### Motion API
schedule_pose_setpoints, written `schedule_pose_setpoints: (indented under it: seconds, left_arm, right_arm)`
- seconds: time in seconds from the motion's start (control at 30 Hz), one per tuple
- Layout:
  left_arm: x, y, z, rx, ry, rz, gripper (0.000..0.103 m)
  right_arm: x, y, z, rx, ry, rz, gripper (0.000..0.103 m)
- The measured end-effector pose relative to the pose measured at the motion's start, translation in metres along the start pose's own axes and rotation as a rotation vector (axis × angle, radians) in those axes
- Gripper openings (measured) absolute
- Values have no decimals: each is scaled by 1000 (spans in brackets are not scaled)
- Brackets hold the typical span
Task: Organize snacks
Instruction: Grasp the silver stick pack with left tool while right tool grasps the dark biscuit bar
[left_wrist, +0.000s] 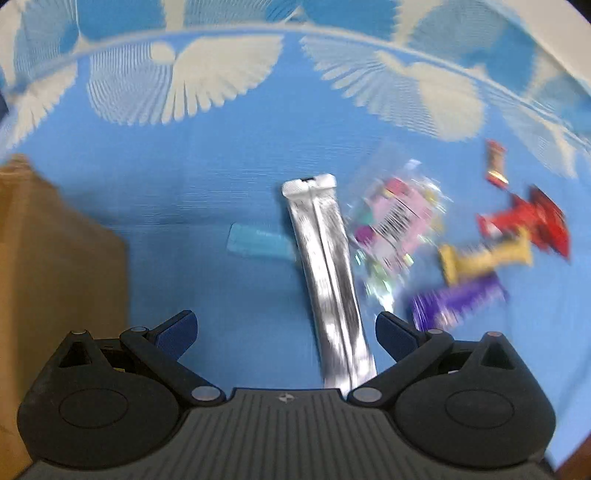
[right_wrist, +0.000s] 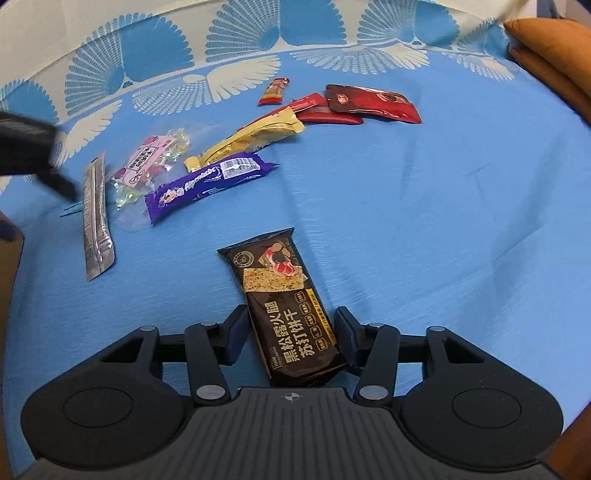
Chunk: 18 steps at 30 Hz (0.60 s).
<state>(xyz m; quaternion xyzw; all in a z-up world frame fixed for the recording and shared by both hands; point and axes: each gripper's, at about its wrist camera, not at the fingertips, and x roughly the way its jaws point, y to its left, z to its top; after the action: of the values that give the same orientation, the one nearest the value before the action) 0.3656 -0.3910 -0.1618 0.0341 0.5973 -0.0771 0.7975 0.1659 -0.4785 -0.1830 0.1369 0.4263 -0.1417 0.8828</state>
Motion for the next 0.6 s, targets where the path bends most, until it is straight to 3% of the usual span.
schedule_pose_setpoints:
  seconds: [0.13,0.2,0.37,0.47,0.5,0.53,0.57,0.6]
  left_arm:
    - [39,4,16,-40,91,7,103]
    - [41,6,12,-9,62,5,103]
    - [41,2,3,120,51,-6,103]
    - [41,1,7,118,91,2,103]
    - [39,1,8,99,99,18,99]
    - [38,1,8,82,94,34,86]
    - [32,1,8,71,75,39,75]
    - [25,0,8,70,56,34,39]
  right_arm:
    - [7,1,1,-4,2,53,87]
    - [12,4,3,-11,8,69,97]
    - [19,14,3,-33,-3,36,103]
    - [22,18,2,-57,-7,6,103]
    - [21,19,2,-62,-7,-4,100]
    - [19,19,2,-60,-15,-24,92]
    - [16,18,2,-54,-29,-41,74]
    - [11,17,1,-45,-46,-41,64]
